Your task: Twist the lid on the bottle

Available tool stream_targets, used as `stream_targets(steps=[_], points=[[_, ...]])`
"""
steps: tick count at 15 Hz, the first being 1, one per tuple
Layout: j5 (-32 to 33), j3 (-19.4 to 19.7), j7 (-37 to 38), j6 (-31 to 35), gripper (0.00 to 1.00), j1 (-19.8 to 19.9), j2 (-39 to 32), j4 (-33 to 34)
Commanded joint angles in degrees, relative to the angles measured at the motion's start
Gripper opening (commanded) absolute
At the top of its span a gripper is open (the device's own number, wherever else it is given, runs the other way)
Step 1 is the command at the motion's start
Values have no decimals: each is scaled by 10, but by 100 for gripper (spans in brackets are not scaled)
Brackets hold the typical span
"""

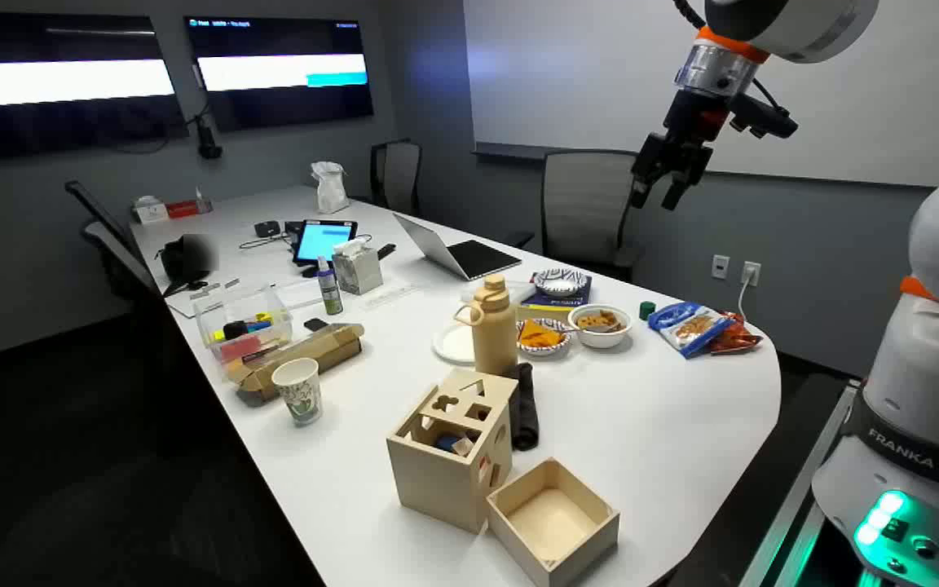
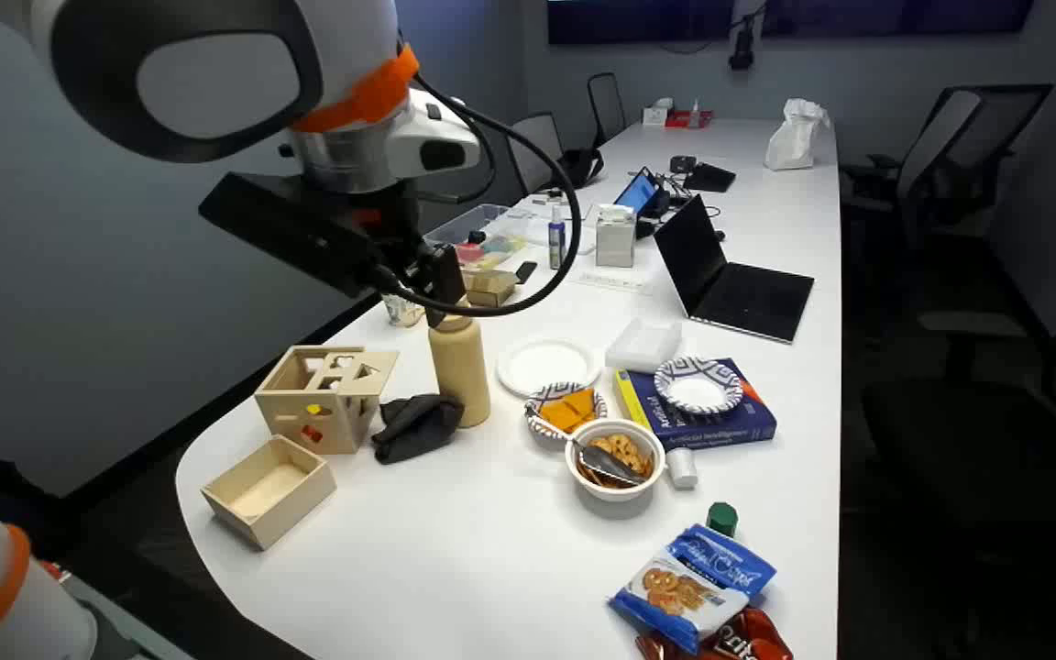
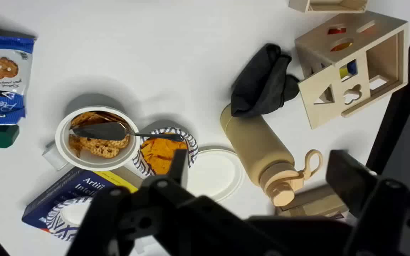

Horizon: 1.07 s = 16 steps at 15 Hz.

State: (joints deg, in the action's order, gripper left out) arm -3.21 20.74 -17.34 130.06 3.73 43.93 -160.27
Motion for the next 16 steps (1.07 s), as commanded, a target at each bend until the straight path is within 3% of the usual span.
stream_targets(steps=[1, 7, 12, 16], points=[[-10, -10, -7, -2, 100, 10, -3, -2], [-11, -17, -5, -1, 100, 4, -18, 4], [-13, -88, 31, 38, 100, -37, -93, 48], [-23, -131, 43, 84, 100, -79, -199, 98]])
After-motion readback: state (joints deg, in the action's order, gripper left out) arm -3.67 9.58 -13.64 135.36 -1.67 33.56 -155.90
